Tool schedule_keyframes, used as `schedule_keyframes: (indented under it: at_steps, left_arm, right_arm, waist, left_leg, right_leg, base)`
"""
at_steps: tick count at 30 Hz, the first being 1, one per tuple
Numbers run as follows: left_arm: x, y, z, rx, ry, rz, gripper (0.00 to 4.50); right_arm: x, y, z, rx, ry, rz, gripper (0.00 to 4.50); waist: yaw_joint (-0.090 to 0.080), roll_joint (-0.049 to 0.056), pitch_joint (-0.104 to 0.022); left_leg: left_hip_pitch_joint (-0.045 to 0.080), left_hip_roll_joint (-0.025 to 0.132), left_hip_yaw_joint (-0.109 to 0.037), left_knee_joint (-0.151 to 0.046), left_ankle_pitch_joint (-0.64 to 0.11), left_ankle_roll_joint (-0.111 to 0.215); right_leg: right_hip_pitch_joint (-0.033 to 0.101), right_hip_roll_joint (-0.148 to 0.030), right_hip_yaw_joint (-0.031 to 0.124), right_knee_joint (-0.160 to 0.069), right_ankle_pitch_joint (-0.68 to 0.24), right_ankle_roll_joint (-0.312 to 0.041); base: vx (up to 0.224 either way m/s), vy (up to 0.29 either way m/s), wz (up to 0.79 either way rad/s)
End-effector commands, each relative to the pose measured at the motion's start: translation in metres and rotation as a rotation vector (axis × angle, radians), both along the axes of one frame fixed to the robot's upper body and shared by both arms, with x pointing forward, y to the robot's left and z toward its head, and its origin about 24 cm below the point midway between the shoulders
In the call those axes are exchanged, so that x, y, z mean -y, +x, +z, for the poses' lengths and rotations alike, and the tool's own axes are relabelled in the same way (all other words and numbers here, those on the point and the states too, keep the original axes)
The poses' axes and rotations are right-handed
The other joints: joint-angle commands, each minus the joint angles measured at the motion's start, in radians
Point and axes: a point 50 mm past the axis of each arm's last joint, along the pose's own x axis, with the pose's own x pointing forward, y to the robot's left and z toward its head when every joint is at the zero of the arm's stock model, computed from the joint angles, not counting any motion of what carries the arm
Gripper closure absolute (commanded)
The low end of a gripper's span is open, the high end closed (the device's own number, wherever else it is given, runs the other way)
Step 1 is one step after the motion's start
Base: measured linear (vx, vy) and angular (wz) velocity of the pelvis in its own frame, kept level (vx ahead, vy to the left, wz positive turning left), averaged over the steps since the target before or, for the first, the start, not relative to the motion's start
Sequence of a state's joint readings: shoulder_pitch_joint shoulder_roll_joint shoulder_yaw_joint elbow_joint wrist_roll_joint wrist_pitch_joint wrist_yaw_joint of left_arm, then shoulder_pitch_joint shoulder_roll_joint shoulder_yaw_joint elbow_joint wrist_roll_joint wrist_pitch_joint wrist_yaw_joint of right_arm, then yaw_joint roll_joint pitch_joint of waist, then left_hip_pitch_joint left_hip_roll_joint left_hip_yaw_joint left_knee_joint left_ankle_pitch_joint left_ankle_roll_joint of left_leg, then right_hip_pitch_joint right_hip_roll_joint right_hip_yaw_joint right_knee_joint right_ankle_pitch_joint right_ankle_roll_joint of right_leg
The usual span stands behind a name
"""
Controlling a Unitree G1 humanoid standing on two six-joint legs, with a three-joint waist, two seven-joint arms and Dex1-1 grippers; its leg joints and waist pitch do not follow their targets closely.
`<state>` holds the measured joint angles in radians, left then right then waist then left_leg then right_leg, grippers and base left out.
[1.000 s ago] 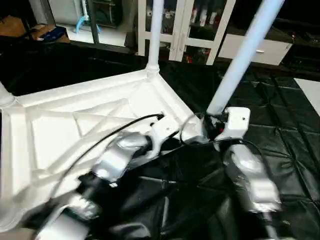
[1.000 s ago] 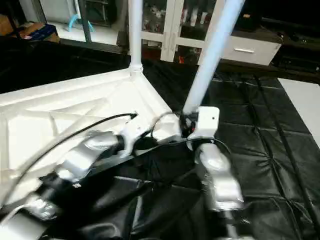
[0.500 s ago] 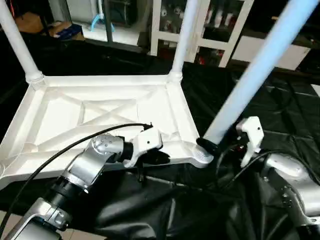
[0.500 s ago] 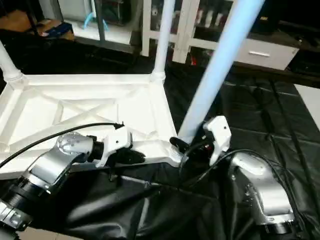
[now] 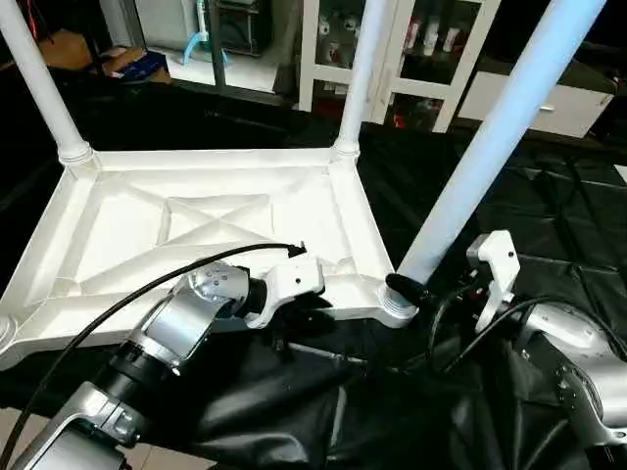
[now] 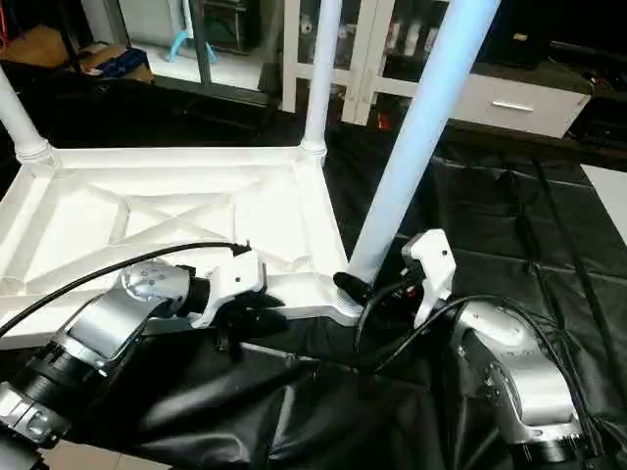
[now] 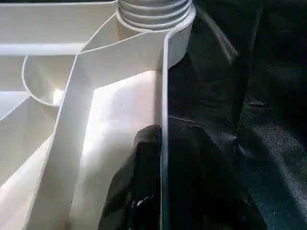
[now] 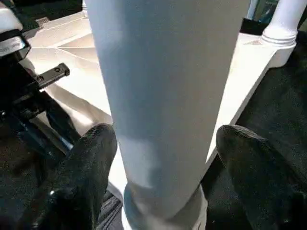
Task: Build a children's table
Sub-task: Rotate leg to tighten
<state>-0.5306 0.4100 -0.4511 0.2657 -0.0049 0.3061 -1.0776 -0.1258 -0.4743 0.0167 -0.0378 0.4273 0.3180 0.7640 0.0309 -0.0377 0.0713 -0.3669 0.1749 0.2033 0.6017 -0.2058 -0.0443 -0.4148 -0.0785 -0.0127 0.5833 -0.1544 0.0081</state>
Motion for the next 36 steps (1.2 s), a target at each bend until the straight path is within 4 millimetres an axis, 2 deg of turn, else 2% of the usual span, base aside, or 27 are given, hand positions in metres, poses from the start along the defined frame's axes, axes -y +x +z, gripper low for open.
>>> schedule_keyframes:
  at_steps: [1,4,6,7,8,10,11,16,20,24,27,29,31,32,33,34,35,36]
  left_arm:
    - [-0.004,-0.001,-0.014,-0.06,0.052,0.036,3.89]
    - [-0.005,-0.001,-0.015,-0.075,0.058,0.027,4.01]
    - [-0.005,-0.002,-0.016,-0.079,0.059,0.026,4.25]
    - [-0.006,-0.002,-0.016,-0.086,0.057,0.026,4.25]
    - [-0.006,-0.003,-0.016,-0.094,0.056,0.023,4.36]
    - [-0.006,-0.004,-0.016,-0.103,0.053,0.023,4.44]
    - [-0.006,-0.004,-0.016,-0.105,0.052,0.022,4.48]
    - [-0.006,-0.004,-0.016,-0.111,0.049,0.02,4.5]
    - [-0.005,-0.005,-0.016,-0.117,0.048,0.012,4.5]
    - [-0.003,-0.006,-0.017,-0.122,0.048,0.004,4.5]
    - [-0.003,-0.007,-0.017,-0.124,0.051,0.002,4.5]
    - [-0.005,-0.007,-0.017,-0.124,0.055,0.01,4.5]
    - [-0.006,-0.007,-0.017,-0.122,0.059,0.023,4.5]
    - [-0.007,-0.004,-0.017,-0.117,0.068,0.065,4.5]
    - [-0.007,-0.002,-0.017,-0.109,0.066,0.1,4.5]
    - [-0.006,0.005,-0.016,-0.088,0.062,0.193,4.5]
    - [-0.003,0.011,-0.014,-0.073,0.045,0.278,4.5]
    - [-0.002,0.015,-0.013,-0.067,0.036,0.321,4.5]
  right_arm:
    - [0.005,-0.001,0.006,0.018,-0.001,0.007,0.88]
    - [0.009,-0.003,0.005,0.002,-0.024,0.038,0.88]
    - [0.011,-0.003,0.004,-0.004,-0.032,0.046,0.88]
    - [0.013,-0.003,0.004,-0.007,-0.035,0.048,0.88]
    - [0.014,-0.002,0.004,-0.011,-0.032,0.05,1.16]
    - [0.015,-0.001,0.003,-0.019,-0.034,0.056,1.24]
    - [0.014,0.0,0.002,-0.021,-0.035,0.058,1.24]
    - [0.01,0.001,0.0,-0.031,-0.022,0.075,1.84]
    - [0.007,0.005,-0.003,-0.031,-0.002,0.07,2.11]
    - [0.0,0.007,-0.007,-0.041,0.016,0.096,2.49]
    - [0.0,0.007,-0.008,-0.046,0.017,0.103,2.58]
    - [0.003,0.008,-0.008,-0.044,0.005,0.075,2.59]
    - [0.006,0.01,-0.009,-0.037,-0.022,0.019,2.6]
    - [0.013,0.018,-0.012,-0.017,-0.067,-0.137,2.61]
    - [0.016,0.021,-0.014,-0.014,-0.073,-0.218,2.61]
    - [0.024,0.028,-0.017,-0.013,-0.087,-0.431,2.61]
    - [0.029,0.029,-0.021,-0.022,-0.103,-0.596,2.62]
    - [0.032,0.029,-0.024,-0.028,-0.113,-0.675,2.62]
  waist:
    - [-0.007,-0.002,-0.05]
    - [-0.008,-0.002,-0.048]
    - [-0.009,-0.002,-0.047]
    - [-0.011,-0.006,-0.048]
    - [-0.01,-0.005,-0.048]
    - [-0.011,-0.008,-0.049]
    - [-0.011,-0.006,-0.049]
    - [-0.011,-0.006,-0.051]
    - [-0.01,-0.004,-0.052]
    - [-0.012,-0.006,-0.051]
    - [-0.013,-0.01,-0.052]
    - [-0.013,-0.007,-0.051]
    - [-0.013,-0.007,-0.051]
    - [-0.016,-0.006,-0.05]
    - [-0.019,-0.005,-0.05]
    - [-0.026,-0.005,-0.053]
    - [-0.032,-0.006,-0.052]
    - [-0.039,-0.006,-0.054]
  left_leg:
    - [0.013,0.052,-0.024,-0.088,-0.271,0.023]
    - [0.015,0.052,-0.027,-0.09,-0.302,0.016]
    - [0.015,0.052,-0.028,-0.09,-0.316,0.014]
    - [0.013,0.051,-0.029,-0.09,-0.319,0.014]
    - [0.013,0.051,-0.03,-0.089,-0.319,0.016]
    - [0.013,0.052,-0.03,-0.089,-0.315,0.018]
    - [0.012,0.052,-0.031,-0.09,-0.312,0.019]
    - [0.011,0.053,-0.028,-0.089,-0.277,0.029]
    - [0.013,0.053,-0.026,-0.088,-0.272,0.031]
    - [0.011,0.053,-0.028,-0.09,-0.285,0.026]
    - [0.011,0.053,-0.028,-0.089,-0.296,0.023]
    - [0.011,0.054,-0.029,-0.09,-0.291,0.022]
    - [0.011,0.053,-0.029,-0.091,-0.292,0.021]
    - [0.009,0.053,-0.028,-0.092,-0.289,0.013]
    - [0.01,0.051,-0.028,-0.092,-0.295,0.009]
    - [0.006,0.05,-0.032,-0.094,-0.292,-0.008]
    - [0.005,0.05,-0.032,-0.095,-0.297,-0.018]
    - [0.009,0.047,-0.034,-0.095,-0.309,-0.036]
  right_leg:
    - [0.029,-0.05,0.028,-0.072,-0.347,-0.187]
    - [0.026,-0.051,0.027,-0.078,-0.408,-0.171]
    - [0.024,-0.052,0.027,-0.082,-0.441,-0.158]
    - [0.024,-0.053,0.027,-0.084,-0.458,-0.151]
    - [0.023,-0.054,0.027,-0.085,-0.472,-0.146]
    - [0.022,-0.054,0.027,-0.087,-0.478,-0.144]
    - [0.022,-0.054,0.026,-0.085,-0.476,-0.145]
    - [0.023,-0.053,0.027,-0.08,-0.414,-0.165]
    - [0.023,-0.052,0.027,-0.077,-0.385,-0.183]
    - [0.025,-0.053,0.026,-0.078,-0.412,-0.177]
    - [0.024,-0.055,0.026,-0.081,-0.445,-0.167]
    - [0.023,-0.054,0.026,-0.082,-0.449,-0.16]
    - [0.022,-0.054,0.026,-0.082,-0.446,-0.161]
    - [0.019,-0.053,0.027,-0.081,-0.443,-0.16]
    - [0.017,-0.052,0.026,-0.083,-0.452,-0.158]
    - [0.021,-0.053,0.024,-0.08,-0.458,-0.157]
    - [0.018,-0.052,0.024,-0.081,-0.465,-0.154]
    - [0.014,-0.05,0.022,-0.083,-0.483,-0.146]
  base:
    - [0.0,0.0,0.0]
    - [0.0,0.0,0.0]
    - [0.0,0.0,0.0]
    - [0.0,0.0,0.0]
    - [0.0,0.0,0.0]
    - [0.0,0.0,0.0]
    - [0.0,0.0,0.0]
    - [0.0,0.0,0.0]
    - [0.0,0.0,0.0]
    - [0.0,0.0,0.0]
    - [0.0,0.0,0.0]
    - [0.0,0.0,0.0]
    - [0.0,0.0,0.0]
    - [0.0,0.0,0.0]
    - [0.0,0.0,0.0]
    - [0.0,0.0,0.0]
    - [0.0,0.0,0.0]
    - [0.0,0.0,0.0]
